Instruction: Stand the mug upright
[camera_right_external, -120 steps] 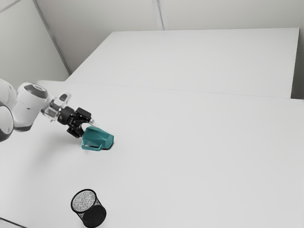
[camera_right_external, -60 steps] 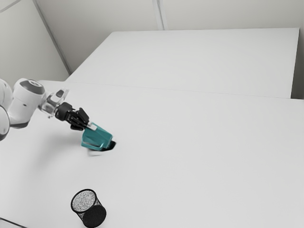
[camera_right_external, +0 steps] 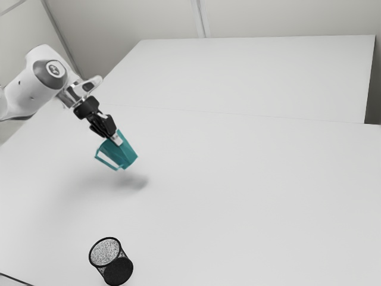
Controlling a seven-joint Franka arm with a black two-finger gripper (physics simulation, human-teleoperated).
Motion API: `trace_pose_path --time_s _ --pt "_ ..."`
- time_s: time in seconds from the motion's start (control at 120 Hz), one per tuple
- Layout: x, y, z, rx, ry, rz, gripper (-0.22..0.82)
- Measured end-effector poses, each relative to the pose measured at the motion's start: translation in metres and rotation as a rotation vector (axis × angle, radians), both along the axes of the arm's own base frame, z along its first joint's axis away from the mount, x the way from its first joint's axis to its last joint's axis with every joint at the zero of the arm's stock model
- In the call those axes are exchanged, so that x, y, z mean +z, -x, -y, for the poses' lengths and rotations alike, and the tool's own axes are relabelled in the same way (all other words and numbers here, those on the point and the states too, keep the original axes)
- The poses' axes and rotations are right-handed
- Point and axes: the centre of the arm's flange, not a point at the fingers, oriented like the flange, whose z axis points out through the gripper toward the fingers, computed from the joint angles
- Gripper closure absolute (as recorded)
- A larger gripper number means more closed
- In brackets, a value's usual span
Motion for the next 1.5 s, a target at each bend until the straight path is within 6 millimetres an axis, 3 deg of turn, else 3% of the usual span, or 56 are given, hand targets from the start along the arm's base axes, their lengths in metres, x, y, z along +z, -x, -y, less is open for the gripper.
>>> trace_pose_path --time_s 0.1,0.2,0.425,0.783,1.008,1.058,1.2,1.3,1.4,1.5 --pt "0.022 -0.012 0.035 -0.082 -0.164 0.01 0.78" --pt "0.024 -0.021 0.055 -0.107 -0.287 0.008 0.78" --pt "-0.007 -0.039 0.082 -0.085 -0.441 0.0 0.78" --pt "-0.065 -0.039 0.104 0.041 -0.483 0.024 0.78" --pt "-0.082 -0.044 0.116 0.095 -0.488 0.028 0.78" --pt "-0.082 -0.045 0.119 0.103 -0.487 0.032 0.73" --pt "-0.078 -0.046 0.126 0.122 -0.481 0.041 0.41" --pt "-0.069 -0.045 0.126 0.139 -0.48 0.05 0.26" --pt "-0.043 -0.042 0.127 0.157 -0.476 0.074 0.16" --pt "0.006 -0.045 0.13 0.171 -0.47 0.108 0.1"
